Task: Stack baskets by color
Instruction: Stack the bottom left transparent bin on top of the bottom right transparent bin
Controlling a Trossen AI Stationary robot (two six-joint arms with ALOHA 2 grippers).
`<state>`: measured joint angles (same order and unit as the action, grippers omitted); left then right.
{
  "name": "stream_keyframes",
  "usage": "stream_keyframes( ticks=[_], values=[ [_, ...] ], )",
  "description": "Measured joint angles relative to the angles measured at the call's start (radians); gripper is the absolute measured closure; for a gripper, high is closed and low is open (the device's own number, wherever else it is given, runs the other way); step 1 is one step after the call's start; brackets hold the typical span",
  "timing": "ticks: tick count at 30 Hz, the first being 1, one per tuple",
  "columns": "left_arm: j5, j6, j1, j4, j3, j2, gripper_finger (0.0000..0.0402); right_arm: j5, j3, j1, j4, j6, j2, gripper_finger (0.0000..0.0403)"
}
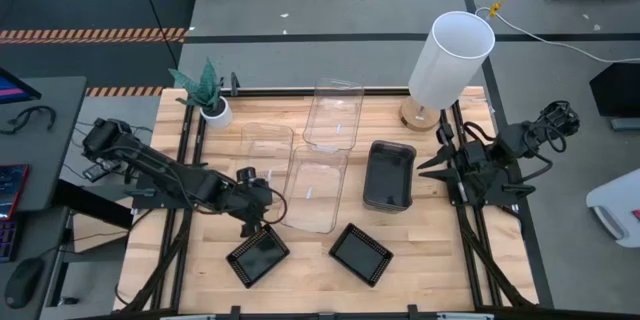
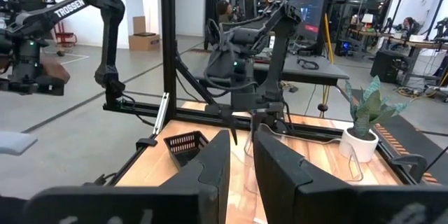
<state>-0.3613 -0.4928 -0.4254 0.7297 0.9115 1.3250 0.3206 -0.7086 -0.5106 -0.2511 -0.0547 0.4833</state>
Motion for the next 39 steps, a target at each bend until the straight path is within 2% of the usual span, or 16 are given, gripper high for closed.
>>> stream_keyframes(
  ticks=[4,7,10,15,22,27,39],
  values=[
    [-0.025,0.006,0.001,0.014,0.000,0.006,0.0146,0.000,0.000,0.000,0.000,0.000,0.010,0.0332],
    [-0.029,0.007,0.001,0.047,0.000,0.006,0.0117,0.000,0.000,0.000,0.001,0.000,0.014,0.0332],
    [-0.030,0.006,0.001,0.100,-0.007,0.015,0.0111,0.000,0.000,0.000,0.002,0.000,0.014,0.0332],
    [-0.019,0.008,0.001,0.102,-0.019,0.059,0.0126,0.000,0.000,0.000,0.002,0.000,0.014,0.0332],
    [0.036,0.008,0.003,0.118,-0.019,0.118,0.0165,0.000,0.000,0.000,0.002,0.000,0.014,0.0332],
    [0.053,0.011,0.003,0.126,-0.019,0.151,0.0208,0.000,0.000,0.000,0.002,0.000,0.014,0.0332],
    [0.055,0.025,0.003,0.137,-0.019,0.157,0.0388,0.000,0.000,0.000,0.002,0.000,0.014,0.0332]
  ],
)
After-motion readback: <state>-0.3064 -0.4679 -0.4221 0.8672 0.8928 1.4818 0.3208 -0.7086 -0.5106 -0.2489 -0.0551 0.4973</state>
